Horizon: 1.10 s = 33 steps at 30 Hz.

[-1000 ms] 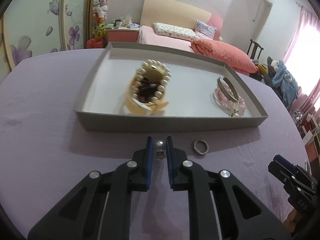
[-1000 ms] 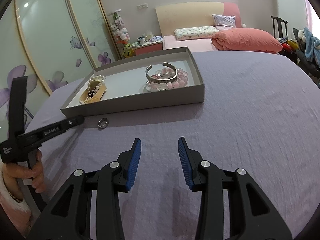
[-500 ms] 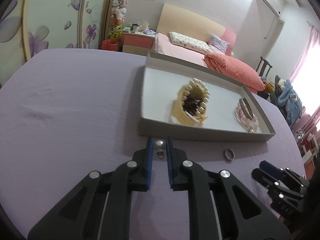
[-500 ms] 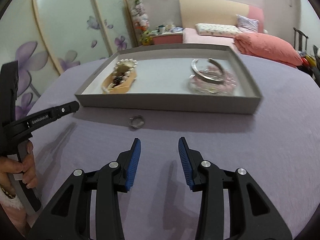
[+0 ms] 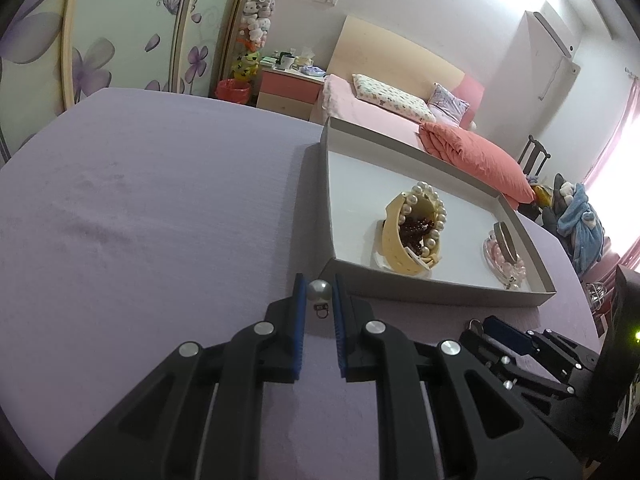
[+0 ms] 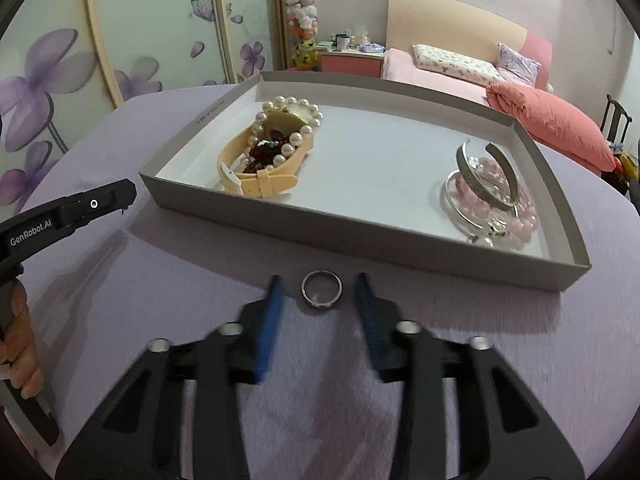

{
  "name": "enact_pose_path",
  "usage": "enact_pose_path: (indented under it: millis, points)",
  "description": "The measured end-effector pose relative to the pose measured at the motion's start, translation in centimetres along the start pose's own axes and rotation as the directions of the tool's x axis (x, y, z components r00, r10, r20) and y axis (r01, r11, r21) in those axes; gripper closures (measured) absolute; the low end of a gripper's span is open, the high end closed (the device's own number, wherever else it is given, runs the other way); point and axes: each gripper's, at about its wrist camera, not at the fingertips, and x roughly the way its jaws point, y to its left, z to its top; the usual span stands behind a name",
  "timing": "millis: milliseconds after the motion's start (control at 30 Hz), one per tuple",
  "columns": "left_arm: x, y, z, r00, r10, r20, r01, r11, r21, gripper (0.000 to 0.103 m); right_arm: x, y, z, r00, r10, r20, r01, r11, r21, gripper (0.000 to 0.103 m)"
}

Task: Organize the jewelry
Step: 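Close the right tool on the silver ring while the left holds the pearl earring, then lift the pearl earring and silver ring and carry them over the tray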

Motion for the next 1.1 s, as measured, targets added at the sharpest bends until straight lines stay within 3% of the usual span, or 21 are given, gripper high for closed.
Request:
enact_pose_path:
  millis: [267, 400, 600, 733, 1100]
  points:
    - [0.2, -0.2, -0.1, 1.0, -0.003, -0.005, 0.003, 1.0, 0.015, 0.089, -1.7, -2.5, -1.9, 0.999, -0.044, -0.003, 0.044, 0.998, 0.054, 0.08]
    - [0.4, -0.7, -0.2, 1.0, -0.001, -0.008, 0.002, 1.0, 0.027, 0.089, -3.2, -6.8, -3.4, 0.992, -0.129, -0.014, 0.129, 0.975, 0.179, 0.08]
    - [0.5, -1.6, -0.6, 1.0, 0.01, -0.01, -0.009, 0.999, 0.044, 0.089, -6.0, -11.4, -5.2, 0.981, -0.193, 0.023, 0.175, 0.929, 0.325, 0.08]
    - [0.6, -2.0, -0.7, 1.0, 0.017, -0.011, -0.016, 0.999, 0.05, 0.089, -7.3, -11.8, -5.2, 0.977, -0.203, 0.067, 0.168, 0.923, 0.346, 0.08]
    - [-1.0, -3.5, -1.1, 1.0, 0.007, 0.025, -0.009, 0.995, 0.094, 0.089, -8.7, -9.4, -3.1, 0.966, -0.153, 0.209, 0.09, 0.954, 0.285, 0.08]
